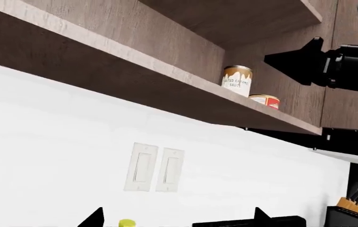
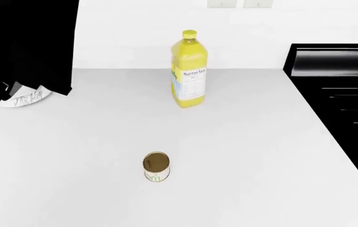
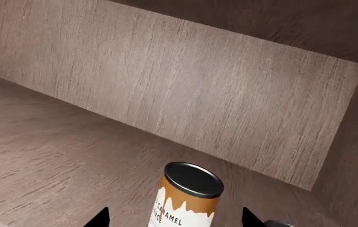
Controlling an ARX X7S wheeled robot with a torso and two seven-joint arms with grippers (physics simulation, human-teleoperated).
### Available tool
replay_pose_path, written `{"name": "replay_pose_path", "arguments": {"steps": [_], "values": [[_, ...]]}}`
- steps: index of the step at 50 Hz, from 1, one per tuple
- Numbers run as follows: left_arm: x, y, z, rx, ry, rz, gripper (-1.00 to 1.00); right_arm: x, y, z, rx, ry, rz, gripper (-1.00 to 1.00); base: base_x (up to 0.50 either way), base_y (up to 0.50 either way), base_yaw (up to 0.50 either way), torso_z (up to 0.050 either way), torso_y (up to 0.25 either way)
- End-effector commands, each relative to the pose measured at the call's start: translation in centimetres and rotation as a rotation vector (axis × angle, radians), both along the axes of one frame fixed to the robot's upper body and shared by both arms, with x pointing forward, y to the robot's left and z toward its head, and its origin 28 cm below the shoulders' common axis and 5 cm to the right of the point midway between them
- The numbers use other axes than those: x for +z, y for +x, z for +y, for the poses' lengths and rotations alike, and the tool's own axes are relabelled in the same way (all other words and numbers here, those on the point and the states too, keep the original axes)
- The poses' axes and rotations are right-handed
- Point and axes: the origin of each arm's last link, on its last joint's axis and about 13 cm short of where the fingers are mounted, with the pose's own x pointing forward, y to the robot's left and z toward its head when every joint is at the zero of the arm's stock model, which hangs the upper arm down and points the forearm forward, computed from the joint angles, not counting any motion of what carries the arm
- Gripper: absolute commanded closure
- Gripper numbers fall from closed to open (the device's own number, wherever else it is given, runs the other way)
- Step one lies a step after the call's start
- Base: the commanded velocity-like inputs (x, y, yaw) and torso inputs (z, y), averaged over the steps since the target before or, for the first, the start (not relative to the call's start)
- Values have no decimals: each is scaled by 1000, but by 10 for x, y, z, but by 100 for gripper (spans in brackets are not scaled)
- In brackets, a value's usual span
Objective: Pick the cans from the counter and place them in their designated side in the cabinet.
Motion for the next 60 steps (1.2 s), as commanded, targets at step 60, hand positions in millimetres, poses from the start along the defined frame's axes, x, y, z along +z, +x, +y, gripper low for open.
{"name": "replay_pose_path", "arguments": {"steps": [60], "values": [[-13, 9, -6, -9, -7, 48, -100, -258, 59, -7, 254, 166, 520, -100, -165, 0, 0, 0, 0]]}}
